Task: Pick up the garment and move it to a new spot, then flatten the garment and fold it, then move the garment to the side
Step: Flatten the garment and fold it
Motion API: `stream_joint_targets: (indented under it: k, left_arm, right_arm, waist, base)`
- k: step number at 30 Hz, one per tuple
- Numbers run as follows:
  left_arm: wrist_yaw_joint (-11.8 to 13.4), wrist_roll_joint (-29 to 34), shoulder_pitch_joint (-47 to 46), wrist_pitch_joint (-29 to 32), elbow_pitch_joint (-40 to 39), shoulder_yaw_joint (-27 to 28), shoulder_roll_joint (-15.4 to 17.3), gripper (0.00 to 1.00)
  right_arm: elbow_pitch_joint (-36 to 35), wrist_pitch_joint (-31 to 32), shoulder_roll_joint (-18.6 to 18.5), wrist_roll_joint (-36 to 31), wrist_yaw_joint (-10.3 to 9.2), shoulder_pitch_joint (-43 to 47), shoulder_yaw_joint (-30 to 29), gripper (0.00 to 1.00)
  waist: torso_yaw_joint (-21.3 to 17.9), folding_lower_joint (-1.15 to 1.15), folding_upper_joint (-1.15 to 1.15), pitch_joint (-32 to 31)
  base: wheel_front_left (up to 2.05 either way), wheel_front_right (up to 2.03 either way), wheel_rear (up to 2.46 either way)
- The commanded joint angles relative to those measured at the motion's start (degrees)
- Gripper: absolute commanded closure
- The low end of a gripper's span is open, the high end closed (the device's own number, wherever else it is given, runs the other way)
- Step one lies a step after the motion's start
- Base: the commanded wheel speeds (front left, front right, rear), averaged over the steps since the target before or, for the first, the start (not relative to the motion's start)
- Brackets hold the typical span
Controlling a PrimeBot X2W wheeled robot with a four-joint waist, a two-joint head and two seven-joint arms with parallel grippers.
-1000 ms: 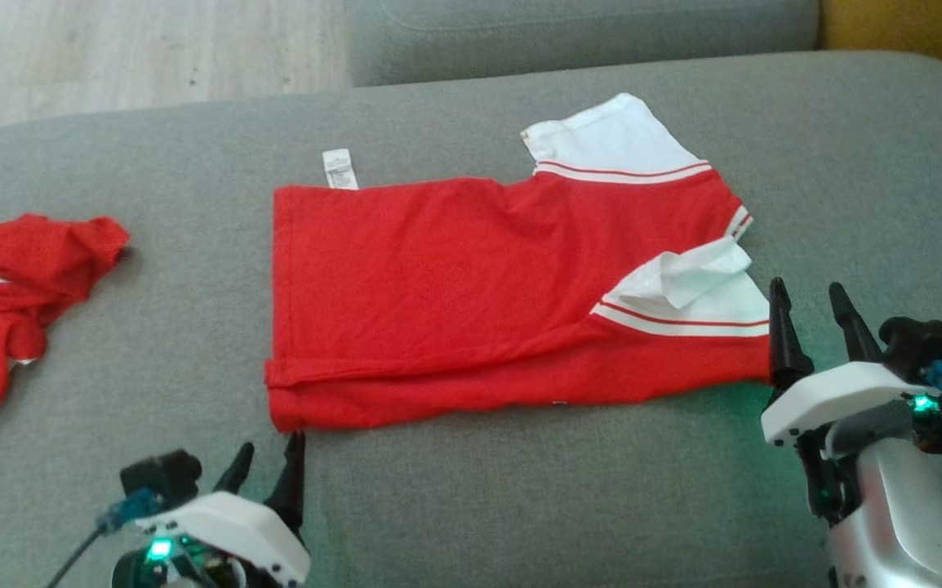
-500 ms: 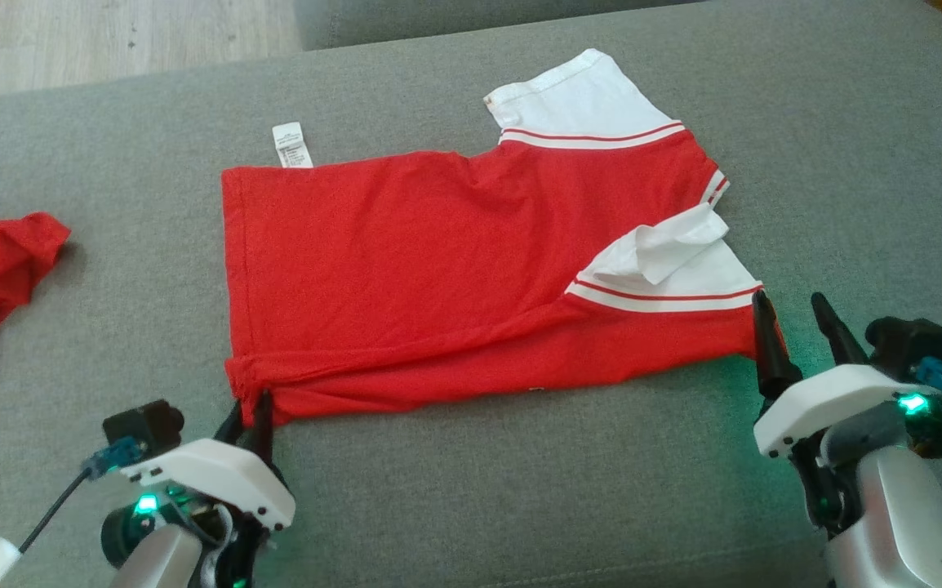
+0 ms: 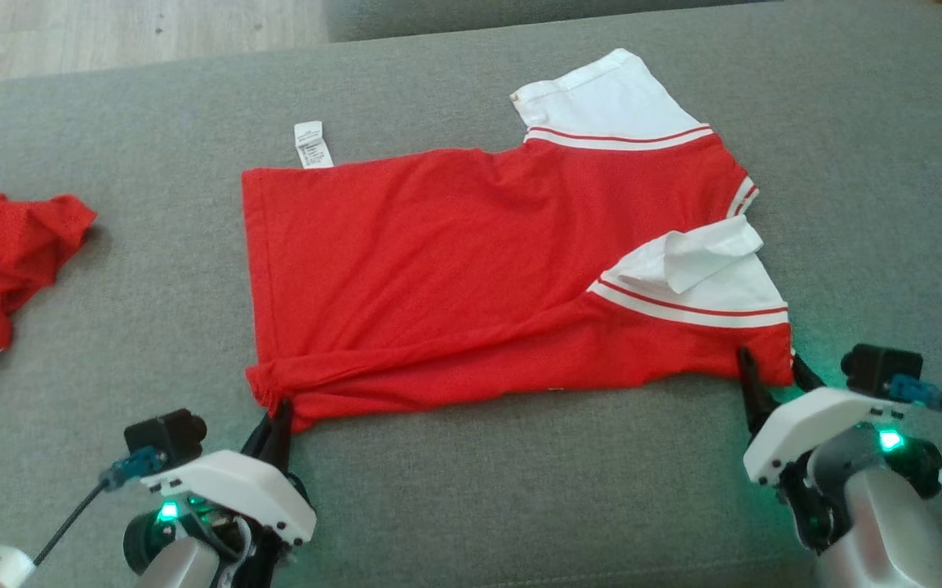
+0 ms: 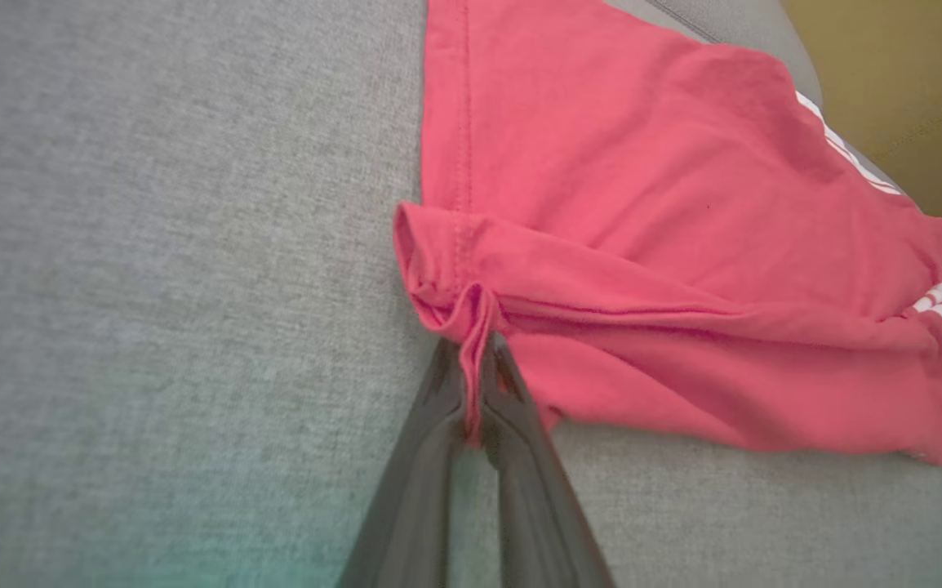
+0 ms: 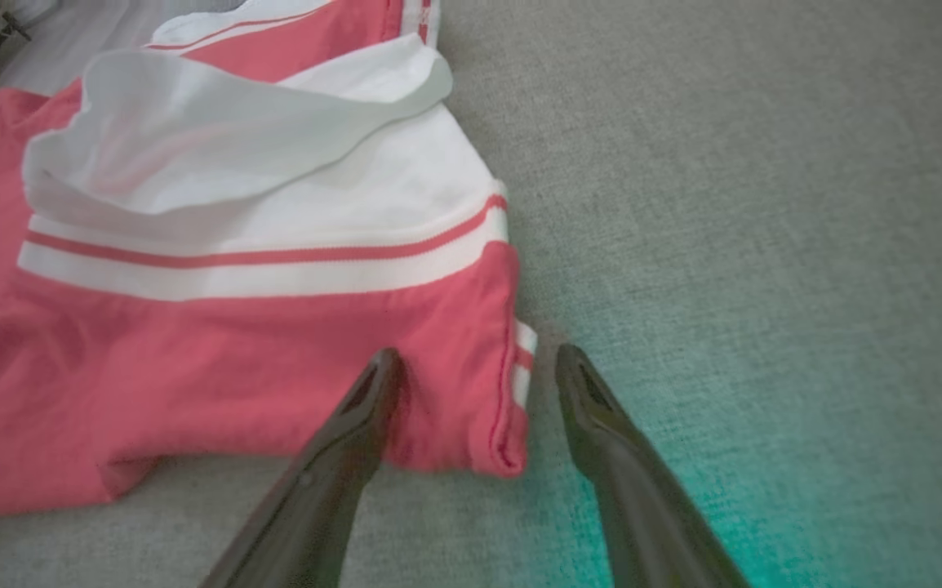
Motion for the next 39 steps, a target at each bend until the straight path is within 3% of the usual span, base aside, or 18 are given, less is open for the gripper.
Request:
stream_joint_targets:
  k: [1,11,19,26,32,39]
  left_arm:
    - [0.14,-0.07,-0.71,-0.38,-2.17,1.92,1.48,1.00]
    - [0.51,0.06,-1.87,-0.32,-8.16,2.91,3.08,1.00]
    - [2.01,0.61,-1.39,1.71,-17.26,4.40,7.16,1.00]
    - [4.44,-0.62,4.88,4.48,-24.53,5.77,10.77,1.00]
    - [5.30,-2.02,10.38,4.20,-22.63,4.59,9.34,1.00]
    - [4.15,-3.27,14.06,2.96,-16.67,2.59,6.88,1.00]
  right_arm:
    - [-0.60,-0.46,-0.16,1.20,0.39,-2.47,1.67,0.98]
    - [-3.72,1.12,-0.16,5.96,0.39,-6.22,0.99,1.00]
    - [-14.74,9.02,-0.74,7.78,0.39,-6.25,-2.35,1.00]
    - [-25.45,15.48,-1.03,7.60,0.39,1.45,-4.85,1.00]
    - [-27.93,16.41,-0.44,7.22,0.39,9.16,-5.59,1.00]
    - [-24.17,12.62,-0.18,8.42,0.39,13.81,-4.29,1.00]
  waist:
    - [0.29,0.00,0.00,-0.33]
    - [0.39,0.00,0.00,-2.81]
    - [0.02,0.00,0.00,-4.49]
    - [-0.03,0.00,0.00,-5.49]
    - [-0.23,0.00,0.00,-5.84]
    - [-0.88,0.00,0.00,-5.77]
  base:
    - [0.00,0.00,0.00]
    - [0.00,0.00,0.00]
    - [0.00,0.00,0.00]
    - [0.00,0.00,0.00]
    - [0.00,0.00,0.00]
    - [0.00,0.00,0.00]
